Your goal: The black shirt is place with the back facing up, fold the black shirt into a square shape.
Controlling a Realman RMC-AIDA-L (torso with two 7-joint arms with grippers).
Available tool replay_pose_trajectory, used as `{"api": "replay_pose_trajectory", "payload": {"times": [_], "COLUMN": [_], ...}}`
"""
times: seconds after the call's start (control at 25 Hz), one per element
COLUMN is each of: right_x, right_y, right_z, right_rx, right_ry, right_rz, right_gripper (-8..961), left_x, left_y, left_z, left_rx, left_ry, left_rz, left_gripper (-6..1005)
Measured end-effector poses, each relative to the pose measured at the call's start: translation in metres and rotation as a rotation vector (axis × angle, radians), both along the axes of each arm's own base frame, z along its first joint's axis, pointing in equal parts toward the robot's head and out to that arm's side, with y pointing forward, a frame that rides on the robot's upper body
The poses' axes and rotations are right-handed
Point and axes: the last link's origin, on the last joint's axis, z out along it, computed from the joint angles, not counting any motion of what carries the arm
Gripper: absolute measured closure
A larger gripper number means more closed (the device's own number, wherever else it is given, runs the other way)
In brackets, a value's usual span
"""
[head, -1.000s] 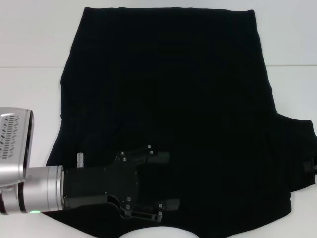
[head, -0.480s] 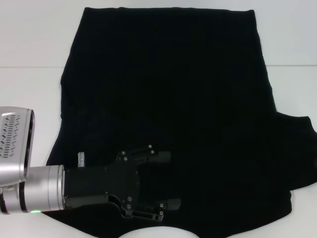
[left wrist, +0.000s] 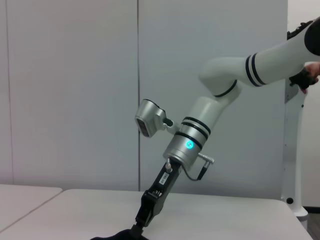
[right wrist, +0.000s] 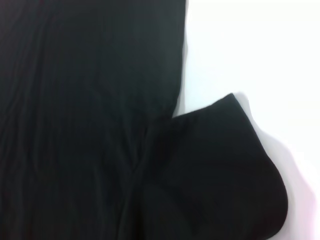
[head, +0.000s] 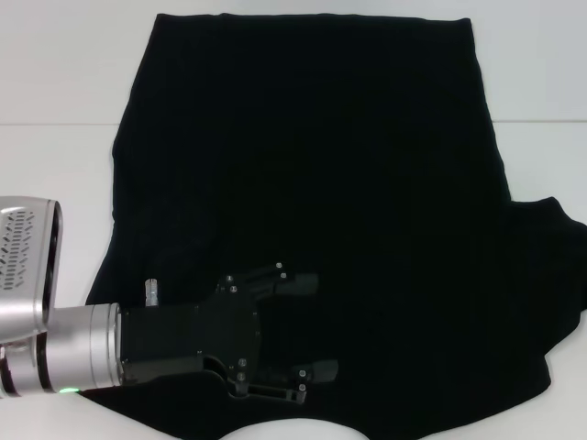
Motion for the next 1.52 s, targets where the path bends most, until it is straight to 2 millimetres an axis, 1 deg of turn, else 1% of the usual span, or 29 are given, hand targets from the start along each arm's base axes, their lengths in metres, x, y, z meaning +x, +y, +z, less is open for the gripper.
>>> {"api": "replay_pose_trajectory", "payload": {"times": [0.32,0.68,1.04,1.28,1.4,1.52], "right_x": [-0.003,-0.001,0.004,0.004,0.0,-0.01], "right_y": [0.008,0.012,0.01,0.01,0.012,0.017], "right_z": [-0.002,-0.002,0.0,-0.002,-0.004,-0.006], "right_rx": [0.05,0.073,0.089,0.09,0.107,0.112], "right_ry": [-0.013,-0.042,-0.049,-0.048,-0.024,0.01], "right_rz": [0.064,0.079,0.068,0.075,0.088,0.115], "right_gripper": [949,949,949,950,950,949], "left_x": [0.001,0.0,0.002,0.003,0.003,0.003], "left_y": [0.0,0.001,0.002,0.003,0.003,0.004], "left_z": [-0.001,-0.001,-0.001,-0.002,-0.002,-0.001], "left_rx": [-0.002,0.006,0.006,0.005,0.005,0.005], "left_ry": [-0.007,-0.01,-0.01,-0.011,-0.011,-0.01], "left_rz": [0.004,0.015,0.011,0.007,0.007,0.006], "left_gripper": [50,51,50,50,50,50]}}
